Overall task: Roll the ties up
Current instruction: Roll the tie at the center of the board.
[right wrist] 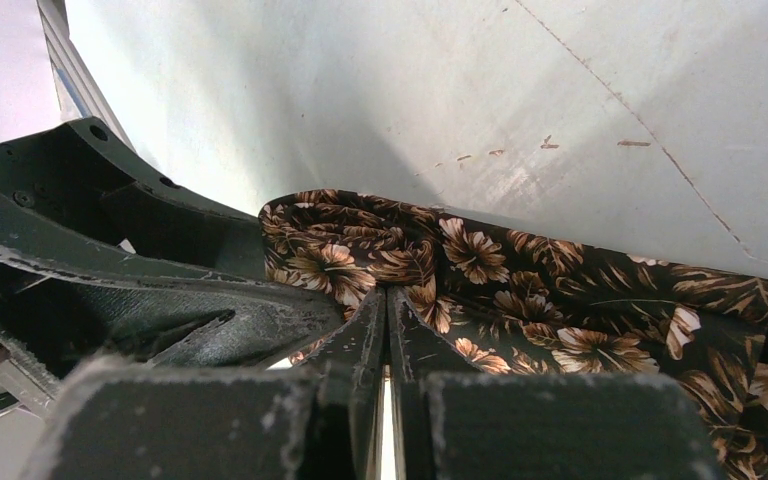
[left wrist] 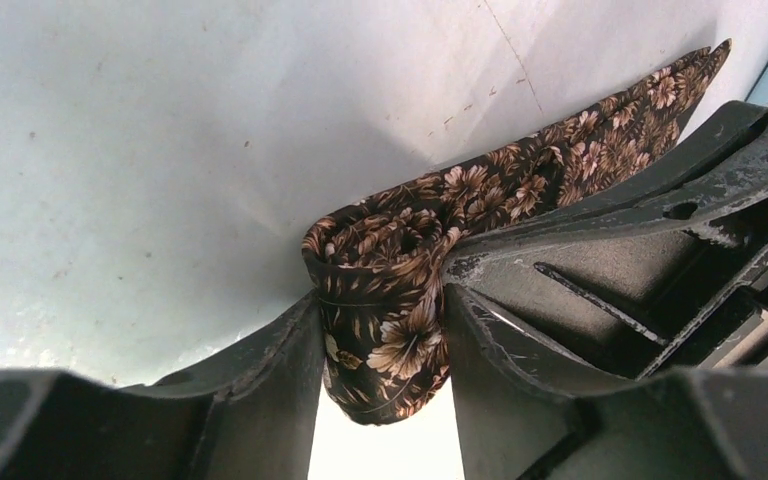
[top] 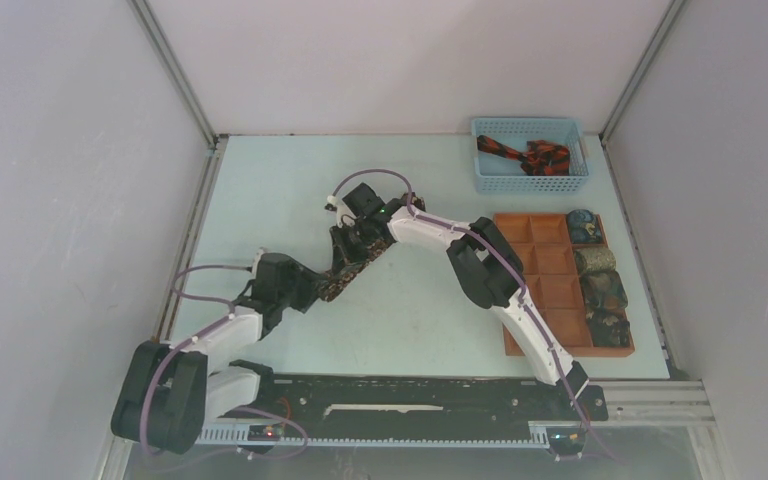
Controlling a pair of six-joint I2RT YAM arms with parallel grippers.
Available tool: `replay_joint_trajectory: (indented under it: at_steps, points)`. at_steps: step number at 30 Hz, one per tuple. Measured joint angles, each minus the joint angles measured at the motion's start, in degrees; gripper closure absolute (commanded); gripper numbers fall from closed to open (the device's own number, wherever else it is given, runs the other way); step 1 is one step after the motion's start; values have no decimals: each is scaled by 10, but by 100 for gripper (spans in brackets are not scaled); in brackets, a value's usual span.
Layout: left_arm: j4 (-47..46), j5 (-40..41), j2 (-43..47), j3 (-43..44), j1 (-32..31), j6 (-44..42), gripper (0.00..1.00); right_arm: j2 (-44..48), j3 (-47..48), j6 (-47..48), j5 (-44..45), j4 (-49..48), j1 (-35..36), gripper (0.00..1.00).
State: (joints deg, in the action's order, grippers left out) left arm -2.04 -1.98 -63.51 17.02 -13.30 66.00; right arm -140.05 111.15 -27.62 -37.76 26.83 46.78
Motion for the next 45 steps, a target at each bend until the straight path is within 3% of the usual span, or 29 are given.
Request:
replay_joint_trajectory:
  at_steps: [11, 15, 23, 33, 45]
  points:
    - [-19, -14, -15, 1, 3, 0, 89, 0, 0, -2, 0, 0, 2, 96]
    - [3, -12, -3, 5, 3, -3, 98, 0, 0, -7, 0, 0, 5, 86]
    - [125, 14, 44, 35, 3, -31, 100, 0, 0, -15, 0, 0, 26, 80]
    - [250, 52, 63, 81, 3, -75, 100, 0, 1, -26, 5, 0, 50, 88]
    - [353, 95, 24, 160, 3, -157, 100, 0, 1, -35, 7, 0, 57, 88]
